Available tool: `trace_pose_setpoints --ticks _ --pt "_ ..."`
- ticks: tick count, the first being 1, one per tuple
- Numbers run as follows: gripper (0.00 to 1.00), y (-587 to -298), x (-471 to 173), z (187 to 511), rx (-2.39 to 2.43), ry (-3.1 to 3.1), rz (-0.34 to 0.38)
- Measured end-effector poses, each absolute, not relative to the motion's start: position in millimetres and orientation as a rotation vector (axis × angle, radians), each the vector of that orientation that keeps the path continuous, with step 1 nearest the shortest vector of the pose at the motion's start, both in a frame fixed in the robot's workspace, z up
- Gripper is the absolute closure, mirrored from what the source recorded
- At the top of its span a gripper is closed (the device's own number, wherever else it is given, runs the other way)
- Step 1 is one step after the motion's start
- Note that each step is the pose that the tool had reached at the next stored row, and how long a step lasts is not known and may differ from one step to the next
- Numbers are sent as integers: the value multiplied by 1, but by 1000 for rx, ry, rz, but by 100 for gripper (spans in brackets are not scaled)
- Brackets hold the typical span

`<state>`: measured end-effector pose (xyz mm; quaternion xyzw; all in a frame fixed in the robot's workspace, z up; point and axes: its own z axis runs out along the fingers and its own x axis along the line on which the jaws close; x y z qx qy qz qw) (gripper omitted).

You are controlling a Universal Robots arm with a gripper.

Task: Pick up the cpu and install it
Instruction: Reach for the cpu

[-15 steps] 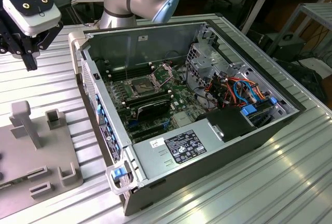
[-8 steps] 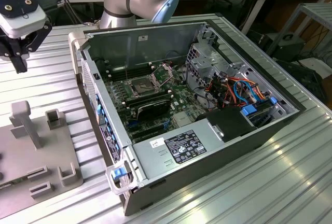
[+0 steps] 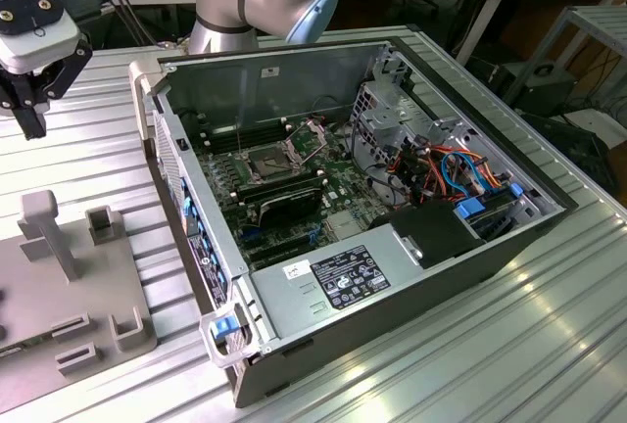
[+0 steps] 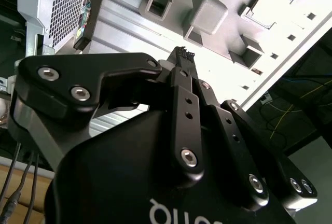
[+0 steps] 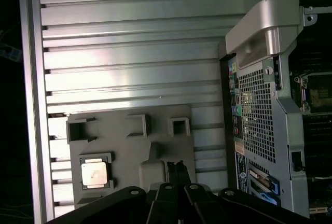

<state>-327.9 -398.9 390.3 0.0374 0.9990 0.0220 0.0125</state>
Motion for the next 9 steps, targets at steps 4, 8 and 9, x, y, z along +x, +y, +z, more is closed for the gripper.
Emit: trace_pose_setpoints --ticks 4,8,9 --pt "89 -399 -328 390 117 3114 68" --pt "89 -399 -356 388 117 3113 67" --pt "89 -399 -357 388 117 3113 68"
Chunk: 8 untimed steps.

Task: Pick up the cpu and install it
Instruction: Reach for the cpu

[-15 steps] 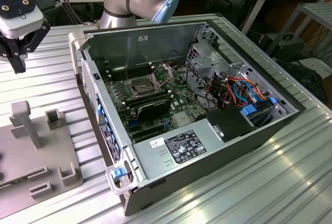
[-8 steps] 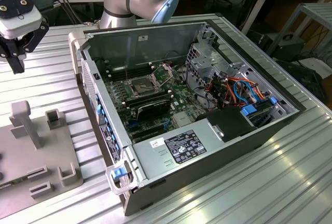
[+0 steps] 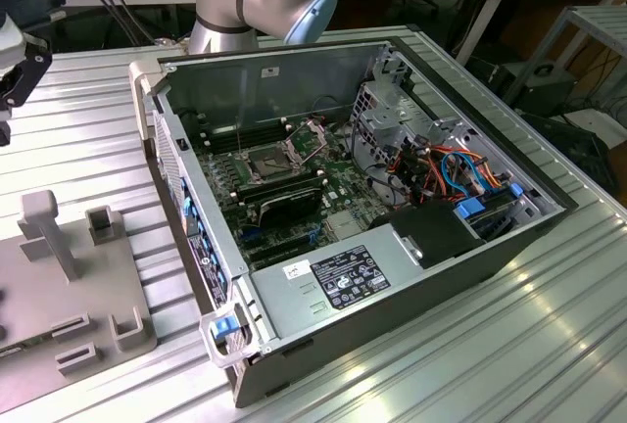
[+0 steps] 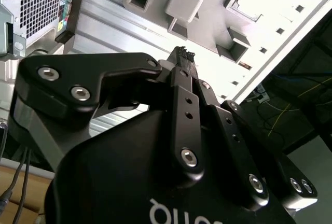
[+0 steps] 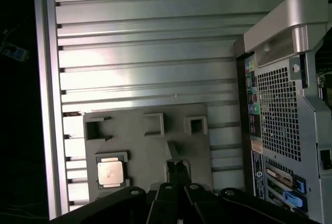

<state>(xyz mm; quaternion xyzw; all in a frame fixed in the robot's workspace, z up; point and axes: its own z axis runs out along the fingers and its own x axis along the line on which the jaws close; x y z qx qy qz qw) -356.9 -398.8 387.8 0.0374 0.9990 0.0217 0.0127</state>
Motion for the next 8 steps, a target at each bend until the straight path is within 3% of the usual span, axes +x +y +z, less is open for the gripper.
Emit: trace_pose_setpoints --ticks 8 --pt "89 -399 -363 388 116 3113 67"
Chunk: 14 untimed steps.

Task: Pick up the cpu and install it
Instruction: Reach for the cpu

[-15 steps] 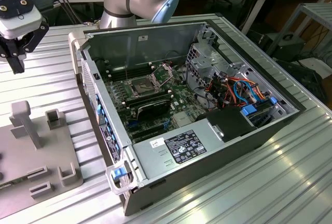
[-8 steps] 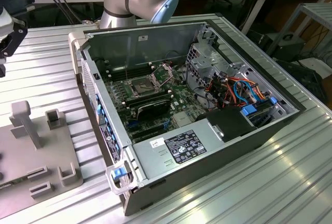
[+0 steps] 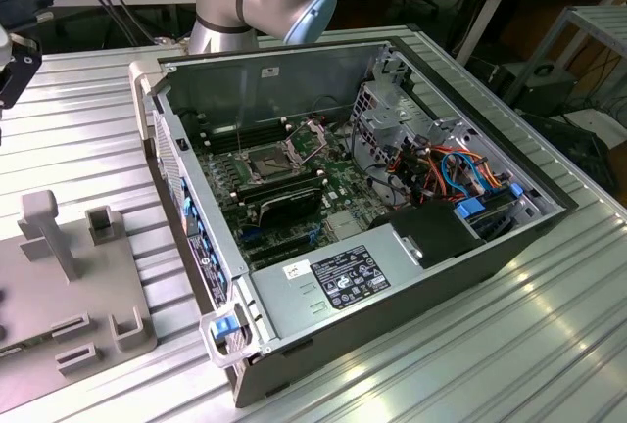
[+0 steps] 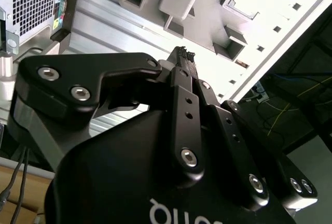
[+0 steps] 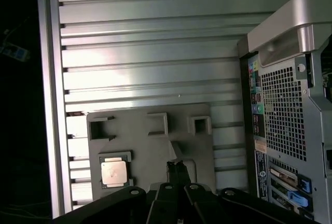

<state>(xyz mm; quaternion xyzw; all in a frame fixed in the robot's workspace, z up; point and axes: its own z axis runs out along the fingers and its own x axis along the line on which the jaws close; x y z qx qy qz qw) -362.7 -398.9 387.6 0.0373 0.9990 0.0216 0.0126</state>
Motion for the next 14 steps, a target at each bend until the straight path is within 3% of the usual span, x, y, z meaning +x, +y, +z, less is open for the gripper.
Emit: trace_pose_setpoints --ticks 14 --pt "89 -399 -368 387 116 3113 67"
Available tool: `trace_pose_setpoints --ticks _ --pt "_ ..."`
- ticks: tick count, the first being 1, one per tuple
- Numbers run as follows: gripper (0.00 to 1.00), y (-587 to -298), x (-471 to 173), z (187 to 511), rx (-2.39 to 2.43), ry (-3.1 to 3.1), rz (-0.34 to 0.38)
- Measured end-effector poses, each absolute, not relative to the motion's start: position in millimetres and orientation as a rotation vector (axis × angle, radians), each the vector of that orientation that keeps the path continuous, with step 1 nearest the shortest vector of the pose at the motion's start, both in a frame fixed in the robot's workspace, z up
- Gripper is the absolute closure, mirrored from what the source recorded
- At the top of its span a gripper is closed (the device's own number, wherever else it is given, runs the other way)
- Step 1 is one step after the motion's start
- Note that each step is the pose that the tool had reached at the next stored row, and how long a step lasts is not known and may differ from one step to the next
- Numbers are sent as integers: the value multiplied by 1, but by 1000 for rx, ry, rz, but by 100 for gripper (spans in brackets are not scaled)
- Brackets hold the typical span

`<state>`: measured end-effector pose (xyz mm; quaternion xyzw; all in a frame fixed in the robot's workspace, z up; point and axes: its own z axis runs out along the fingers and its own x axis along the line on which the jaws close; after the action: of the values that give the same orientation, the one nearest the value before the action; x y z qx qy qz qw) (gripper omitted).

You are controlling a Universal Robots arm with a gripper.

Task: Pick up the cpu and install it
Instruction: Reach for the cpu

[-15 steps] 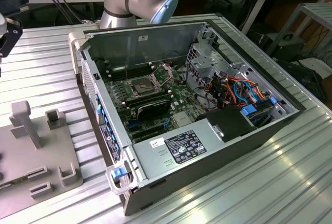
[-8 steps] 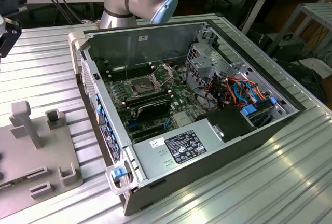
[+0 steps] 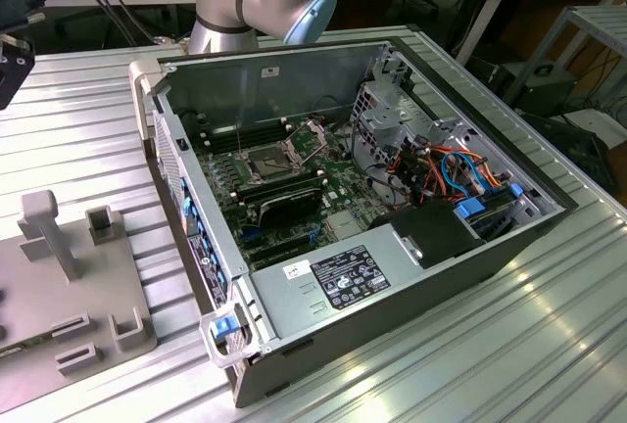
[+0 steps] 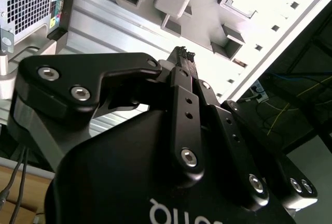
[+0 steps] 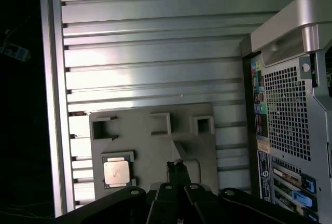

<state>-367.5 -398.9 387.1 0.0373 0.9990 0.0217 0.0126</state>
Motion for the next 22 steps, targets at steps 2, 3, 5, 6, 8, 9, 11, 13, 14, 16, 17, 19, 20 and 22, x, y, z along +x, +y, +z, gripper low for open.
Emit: trace_pose_setpoints --ticks 2,3,5,6,8,9,11,13,14,16,17,19,20,22 --pt "89 -399 -369 387 116 3113 67" --pt "89 -399 -369 387 116 3113 67" --pt "89 -399 -371 387 116 3113 67" --pt "89 -399 -372 387 116 3113 67" --pt "89 -399 -374 387 115 3113 67" --pt "89 -399 -375 386 115 3113 68" --pt "89 -399 -377 386 115 3113 67" --pt "89 -399 -378 386 115 3114 67" --pt "89 -399 -379 385 115 3113 67" --pt "89 -399 -381 384 115 3114 68" --pt "89 -399 -383 384 115 3114 67" --pt "89 -399 -384 383 115 3113 68" --pt "89 -399 -385 382 115 3113 68" --pt "89 -399 -386 382 114 3113 67"
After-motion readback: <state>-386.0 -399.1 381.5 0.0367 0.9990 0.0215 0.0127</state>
